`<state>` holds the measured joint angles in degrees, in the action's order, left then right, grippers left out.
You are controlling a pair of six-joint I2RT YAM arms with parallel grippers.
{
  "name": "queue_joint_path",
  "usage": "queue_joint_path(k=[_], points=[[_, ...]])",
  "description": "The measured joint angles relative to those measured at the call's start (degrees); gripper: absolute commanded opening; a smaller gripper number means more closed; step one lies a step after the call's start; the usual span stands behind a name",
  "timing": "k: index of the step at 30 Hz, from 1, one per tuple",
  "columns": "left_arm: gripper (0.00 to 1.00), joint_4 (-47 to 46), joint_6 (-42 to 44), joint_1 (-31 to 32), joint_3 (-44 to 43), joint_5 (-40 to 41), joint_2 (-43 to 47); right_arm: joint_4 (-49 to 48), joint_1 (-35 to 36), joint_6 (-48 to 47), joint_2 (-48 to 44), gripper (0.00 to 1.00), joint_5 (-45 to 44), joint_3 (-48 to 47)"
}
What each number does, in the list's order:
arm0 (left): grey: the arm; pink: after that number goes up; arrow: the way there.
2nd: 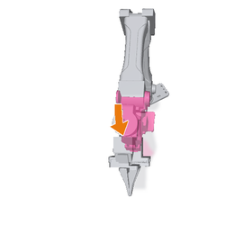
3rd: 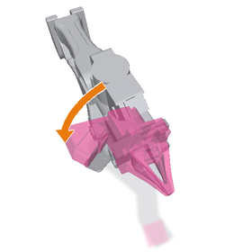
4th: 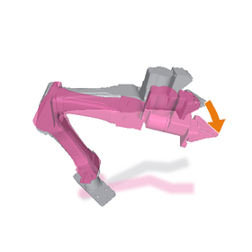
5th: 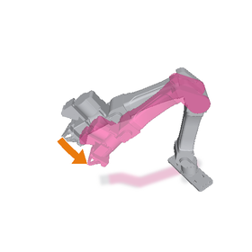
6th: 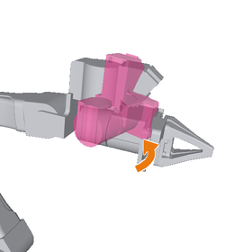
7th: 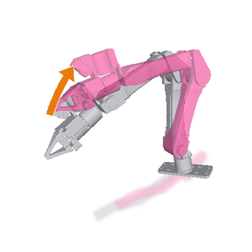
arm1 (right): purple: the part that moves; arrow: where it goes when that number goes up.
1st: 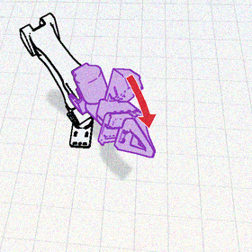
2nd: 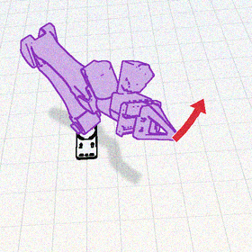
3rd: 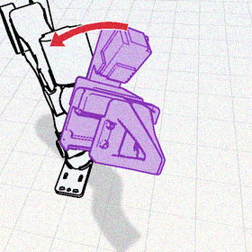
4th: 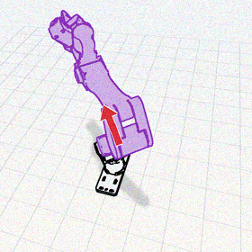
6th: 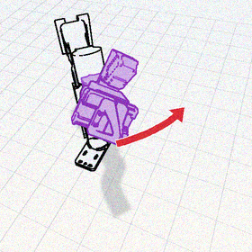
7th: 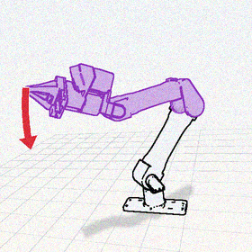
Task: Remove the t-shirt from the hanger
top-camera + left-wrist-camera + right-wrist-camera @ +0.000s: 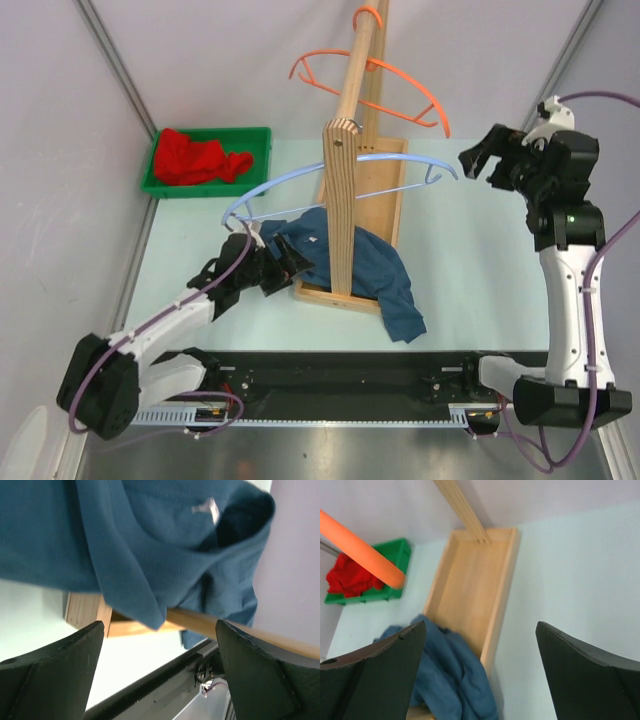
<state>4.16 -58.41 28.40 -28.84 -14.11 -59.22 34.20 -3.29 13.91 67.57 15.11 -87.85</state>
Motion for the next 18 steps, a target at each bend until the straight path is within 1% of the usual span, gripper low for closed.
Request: queue_joint_path(k=[6,11,14,17,18], points=[[0.99,-4.83,-0.98,-3.13,-5.09,-1.11,-11.37,2.89,-0.33,3.06,-9.90,0.96,0.17,11.50],[0.99,-7.78,-2.03,-5.57,-8.81,-1.51,-18.25,4.98,-0.33,3.39,-16.06,0.96,0.33,15.72],[0.97,-7.65,-1.99,-5.88,-13.22,-1.09,-23.02,6.27,-0.33,3.21,-18.45,0.96,0.26,16.81],[0.88,-8.22,-1.99,-5.90,-16.83,-0.85,-27.34,6.58,-0.33,3.02,-19.78,0.96,0.28,17.77],[0.78,-8.59,-2.08,-5.90,-17.14,-0.74,-28.15,6.80,-0.33,3.02,-20.04,0.96,0.31,18.05]])
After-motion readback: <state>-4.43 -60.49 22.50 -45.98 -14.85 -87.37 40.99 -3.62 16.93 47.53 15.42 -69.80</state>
